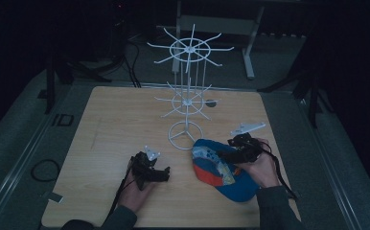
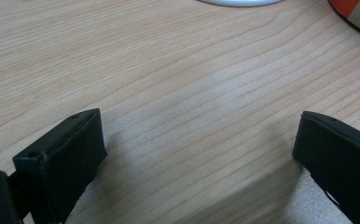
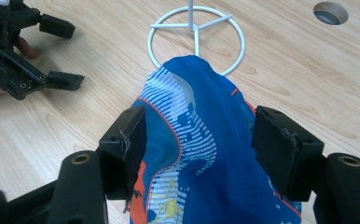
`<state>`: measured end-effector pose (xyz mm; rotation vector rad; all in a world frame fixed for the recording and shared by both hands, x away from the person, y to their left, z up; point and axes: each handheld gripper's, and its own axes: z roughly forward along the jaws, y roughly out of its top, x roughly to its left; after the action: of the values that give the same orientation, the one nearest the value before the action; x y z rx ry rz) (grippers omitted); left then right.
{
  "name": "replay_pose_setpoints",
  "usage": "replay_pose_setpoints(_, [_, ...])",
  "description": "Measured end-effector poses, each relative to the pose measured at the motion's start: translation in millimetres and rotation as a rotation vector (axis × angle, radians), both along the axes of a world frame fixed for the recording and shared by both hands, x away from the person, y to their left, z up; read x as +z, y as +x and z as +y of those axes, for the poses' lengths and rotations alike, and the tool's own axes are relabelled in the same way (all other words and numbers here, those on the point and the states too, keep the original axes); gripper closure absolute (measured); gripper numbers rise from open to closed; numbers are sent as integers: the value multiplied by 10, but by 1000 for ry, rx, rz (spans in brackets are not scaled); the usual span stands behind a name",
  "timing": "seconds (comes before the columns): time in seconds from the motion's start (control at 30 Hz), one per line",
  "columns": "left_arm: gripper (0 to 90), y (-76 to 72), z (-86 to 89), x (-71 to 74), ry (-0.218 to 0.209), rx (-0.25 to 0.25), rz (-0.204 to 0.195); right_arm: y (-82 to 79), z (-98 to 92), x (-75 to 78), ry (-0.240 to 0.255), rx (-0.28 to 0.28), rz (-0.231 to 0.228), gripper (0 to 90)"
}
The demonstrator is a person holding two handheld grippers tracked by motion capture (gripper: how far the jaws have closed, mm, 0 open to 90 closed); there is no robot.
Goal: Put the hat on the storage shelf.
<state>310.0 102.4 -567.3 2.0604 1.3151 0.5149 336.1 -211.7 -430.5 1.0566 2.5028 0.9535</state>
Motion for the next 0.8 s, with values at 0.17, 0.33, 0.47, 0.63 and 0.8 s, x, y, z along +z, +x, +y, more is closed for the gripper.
replay_pose_setpoints(0.17, [26,0,-1,-1,-2,1,-1,83,21,-13,-12,2,13,341])
replay_pose_setpoints(0.33, [26,1,-1,-1,-1,1,-3,176,61,-56,-32,10,32,325])
replay_pose_setpoints(0.47, [27,1,-1,-2,-1,2,-4,238,76,-88,-47,12,45,321])
replay_pose_setpoints(0.63, [27,1,-2,-3,-1,2,-5,305,91,-128,-70,16,62,314])
replay_pose_setpoints(0.8, [26,1,-2,-3,-1,2,-4,356,120,-173,-86,24,81,304])
